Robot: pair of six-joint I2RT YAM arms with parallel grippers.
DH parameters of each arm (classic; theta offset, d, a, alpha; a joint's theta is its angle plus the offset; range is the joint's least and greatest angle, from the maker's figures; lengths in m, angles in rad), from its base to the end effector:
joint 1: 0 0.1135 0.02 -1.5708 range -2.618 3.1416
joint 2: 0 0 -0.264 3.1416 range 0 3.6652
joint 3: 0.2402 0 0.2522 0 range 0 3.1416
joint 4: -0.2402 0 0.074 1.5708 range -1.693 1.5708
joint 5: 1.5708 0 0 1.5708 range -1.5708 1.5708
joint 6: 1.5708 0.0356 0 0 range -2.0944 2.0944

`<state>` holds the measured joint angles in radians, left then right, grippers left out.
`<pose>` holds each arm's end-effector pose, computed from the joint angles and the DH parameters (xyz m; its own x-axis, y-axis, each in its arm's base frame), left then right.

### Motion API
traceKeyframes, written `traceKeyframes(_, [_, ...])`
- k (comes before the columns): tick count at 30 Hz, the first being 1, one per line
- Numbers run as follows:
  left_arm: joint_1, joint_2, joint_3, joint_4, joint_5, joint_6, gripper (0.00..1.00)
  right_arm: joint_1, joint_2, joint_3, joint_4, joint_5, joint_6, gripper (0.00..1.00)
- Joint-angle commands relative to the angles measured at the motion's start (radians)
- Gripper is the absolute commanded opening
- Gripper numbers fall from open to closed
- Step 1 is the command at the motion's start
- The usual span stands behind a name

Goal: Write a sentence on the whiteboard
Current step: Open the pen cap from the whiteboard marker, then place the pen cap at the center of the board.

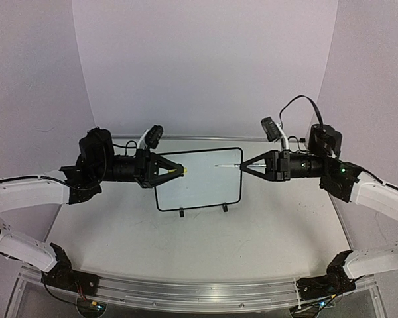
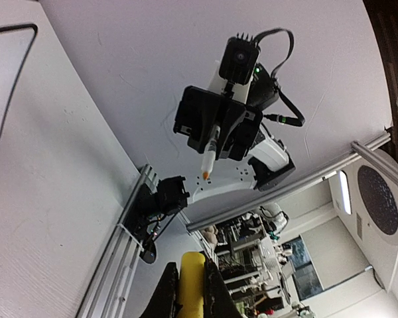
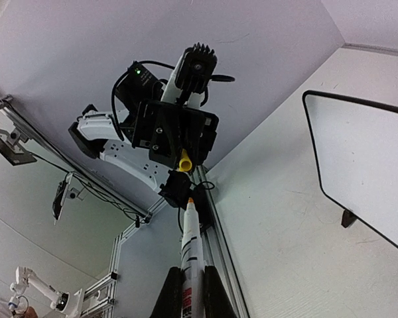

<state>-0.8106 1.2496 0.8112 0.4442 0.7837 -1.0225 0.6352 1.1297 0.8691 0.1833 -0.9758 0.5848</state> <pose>0.1769 -0.2225 0.3149 -0.8511 0.0179 -0.5247 0.5245 -0.0158 -0.8513 0.1863 0.1739 0.3398 -0.6023 -0.0596 -0.7960 -0.7972 -0.0070 0.6037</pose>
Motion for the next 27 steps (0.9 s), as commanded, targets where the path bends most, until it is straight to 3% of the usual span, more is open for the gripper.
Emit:
traceKeyframes(1, [0.027,-0.104,0.047,-0.288,0.017,0.159,0.0,-0.034,-0.073,-0.008,0.028,-0.064,0.021,0.0])
traceKeyframes(5, [0.03,-0.127,0.052,-0.364,-0.021,0.223,0.0,-0.033,-0.073,-0.012,0.011,-0.059,0.019,0.0])
traceKeyframes(10, [0.03,-0.138,0.023,-0.59,-0.216,0.354,0.0,-0.033,-0.076,0.01,-0.037,-0.021,0.015,0.0])
traceKeyframes(13, [0.03,-0.124,-0.057,-0.642,-0.318,0.372,0.0,-0.033,-0.075,0.024,-0.103,0.035,-0.018,0.0])
traceKeyframes(17, [0.028,-0.055,-0.115,-0.649,-0.375,0.366,0.0,-0.032,-0.072,0.013,-0.122,0.095,-0.026,0.0])
traceKeyframes(27, [0.028,0.156,-0.151,-0.519,-0.338,0.339,0.03,-0.028,-0.035,-0.004,-0.123,0.138,-0.026,0.0])
